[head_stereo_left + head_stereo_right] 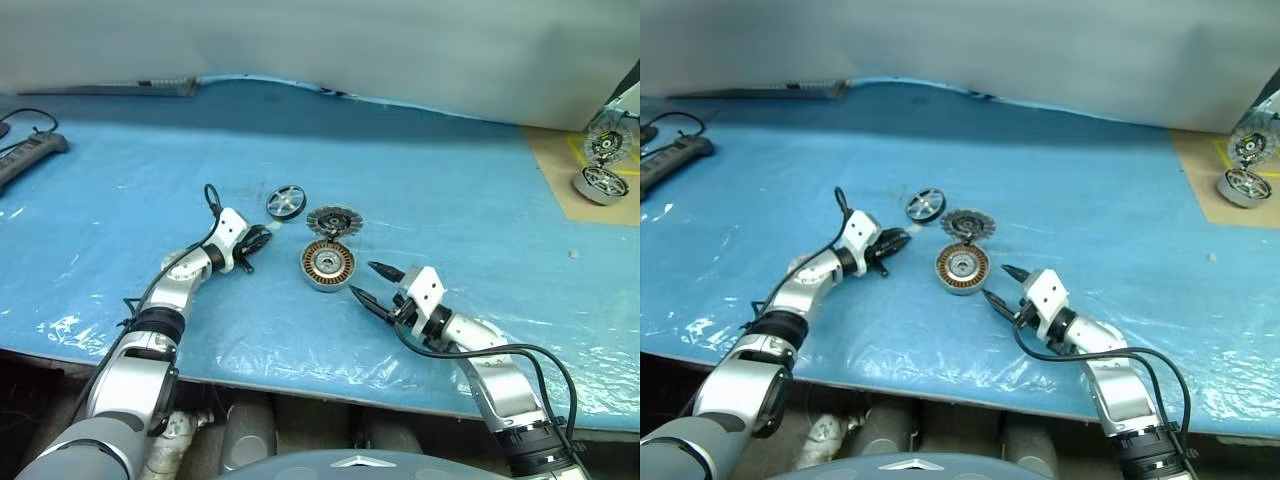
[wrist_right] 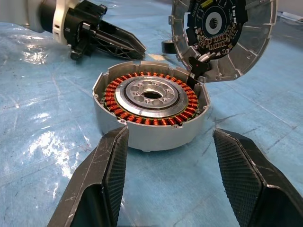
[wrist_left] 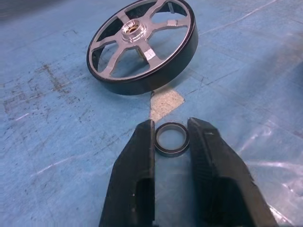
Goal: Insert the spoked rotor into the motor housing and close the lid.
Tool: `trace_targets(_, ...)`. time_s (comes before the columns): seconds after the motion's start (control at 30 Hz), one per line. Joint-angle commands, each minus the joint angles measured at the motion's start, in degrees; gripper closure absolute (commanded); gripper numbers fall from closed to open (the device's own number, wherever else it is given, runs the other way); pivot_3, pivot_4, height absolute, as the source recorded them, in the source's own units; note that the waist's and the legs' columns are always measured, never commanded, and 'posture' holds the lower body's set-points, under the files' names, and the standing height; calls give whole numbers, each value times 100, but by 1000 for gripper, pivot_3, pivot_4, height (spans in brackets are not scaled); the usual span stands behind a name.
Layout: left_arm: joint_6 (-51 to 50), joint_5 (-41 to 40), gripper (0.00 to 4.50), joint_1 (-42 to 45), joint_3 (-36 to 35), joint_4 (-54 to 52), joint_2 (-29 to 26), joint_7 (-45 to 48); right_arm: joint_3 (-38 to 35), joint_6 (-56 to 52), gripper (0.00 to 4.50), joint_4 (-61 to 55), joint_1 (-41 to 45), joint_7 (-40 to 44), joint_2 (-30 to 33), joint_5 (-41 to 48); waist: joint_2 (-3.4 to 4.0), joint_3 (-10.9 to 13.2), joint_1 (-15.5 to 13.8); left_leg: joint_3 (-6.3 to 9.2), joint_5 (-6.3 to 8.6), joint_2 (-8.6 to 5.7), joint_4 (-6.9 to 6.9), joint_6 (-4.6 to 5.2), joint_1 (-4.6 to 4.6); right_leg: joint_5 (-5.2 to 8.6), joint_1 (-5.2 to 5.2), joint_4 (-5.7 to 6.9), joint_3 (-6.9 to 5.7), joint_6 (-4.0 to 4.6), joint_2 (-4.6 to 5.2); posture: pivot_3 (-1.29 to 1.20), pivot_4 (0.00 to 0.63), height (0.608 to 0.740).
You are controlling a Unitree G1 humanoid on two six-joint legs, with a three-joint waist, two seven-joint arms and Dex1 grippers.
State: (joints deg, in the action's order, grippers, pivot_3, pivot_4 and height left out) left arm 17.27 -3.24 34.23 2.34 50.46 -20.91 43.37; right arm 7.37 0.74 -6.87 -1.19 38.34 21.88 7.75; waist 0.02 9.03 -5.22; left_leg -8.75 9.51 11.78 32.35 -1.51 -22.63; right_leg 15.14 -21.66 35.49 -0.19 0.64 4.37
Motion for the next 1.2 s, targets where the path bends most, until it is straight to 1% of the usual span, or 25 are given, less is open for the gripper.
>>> trace_targets(0.03, -276, -16, 3833, -572, 15, -392, -224, 274, -46, 61, 1461, -125, -38, -49, 26, -5, 0, 0, 18, 0, 0, 0, -5, 0, 7, 1, 2, -3, 4, 0, 0, 0, 150, 740)
trace_targets(0.1, -502, -144, 3833, -868, 56, -1095, -323, 529, -50, 64, 1461, -129, -43, -61, 33, 3, 1, 0, 36, 0, 1, 0, -16, 0, 12, 1, 2, -11, 11, 0, 0, 0, 150, 740)
trace_targets(0.2, -1245, -557, 3833, -1380, 191, -2778, -489, 990, -58, 78, 1461, -131, -45, -78, 34, 27, 0, 0, 53, -1, 1, -1, -30, 0, 0, 2, -4, -34, 10, 1, 0, 0, 150, 740)
trace_targets(0.23, -1597, -735, 3833, -1504, 241, -3356, -553, 1122, -58, 103, 1461, -122, -44, -77, 22, 40, -1, 1, 53, -1, 1, -1, -33, 0, -12, 1, -15, -41, 8, 1, 0, 0, 150, 740)
trace_targets(0.3, -2149, -980, 3833, -1627, 287, -4148, -632, 1232, -43, 143, 1461, -103, -39, -59, 9, 58, -3, 3, 9, -5, -1, -1, -33, -1, -42, 0, -37, -43, -1, 1, 1, 0, 150, 740)
trace_targets(0.37, -2552, -1088, 3833, -1632, 313, -4666, -650, 1218, -16, 196, 1461, -97, -48, -47, -1, 43, -4, 5, -22, -20, -1, 1, -29, 0, -63, 0, -50, -41, -11, 2, 0, 0, 150, 740)
trace_targets(0.53, -3075, -1252, 3833, -1480, 370, -5339, -626, 1221, -26, 197, 1461, -173, -119, 6, -14, 126, -3, 5, -3, -38, -1, 1, -28, 0, -55, 0, -48, -39, -7, 2, -1, 0, 150, 740)
trace_targets(0.67, -3163, -1227, 3833, -1393, 511, -5438, -711, 1390, -95, 166, 1461, -193, -153, 89, 42, 203, -3, 5, -1, -39, -4, 1, -28, -6, -56, 0, -49, -41, -5, 1, -2, 0, 150, 740)
trace_targets(0.83, -2912, -920, 3833, -1236, 836, -4867, -667, 1530, -110, 159, 1461, -145, -111, 74, 79, 170, -3, 5, -2, -40, -5, 0, -27, -6, -55, -1, -48, -40, -4, -1, -3, 0, 150, 740)
trace_targets(1.07, -2363, -454, 3833, -671, 1156, -3852, -161, 1353, -45, 158, 1461, -93, -89, 85, 96, 107, -3, 5, -21, -38, -5, 0, -16, -6, -55, -4, -41, -39, -4, -5, 0, 0, 150, 740)
trace_targets(1.2, -2312, -438, 3833, -462, 1200, -3793, 3, 1385, -32, 166, 1461, -73, -94, 67, 114, 54, -3, 5, -14, -39, -6, -1, -15, -7, -55, -13, -44, -36, -5, -21, -2, 0, 150, 740)
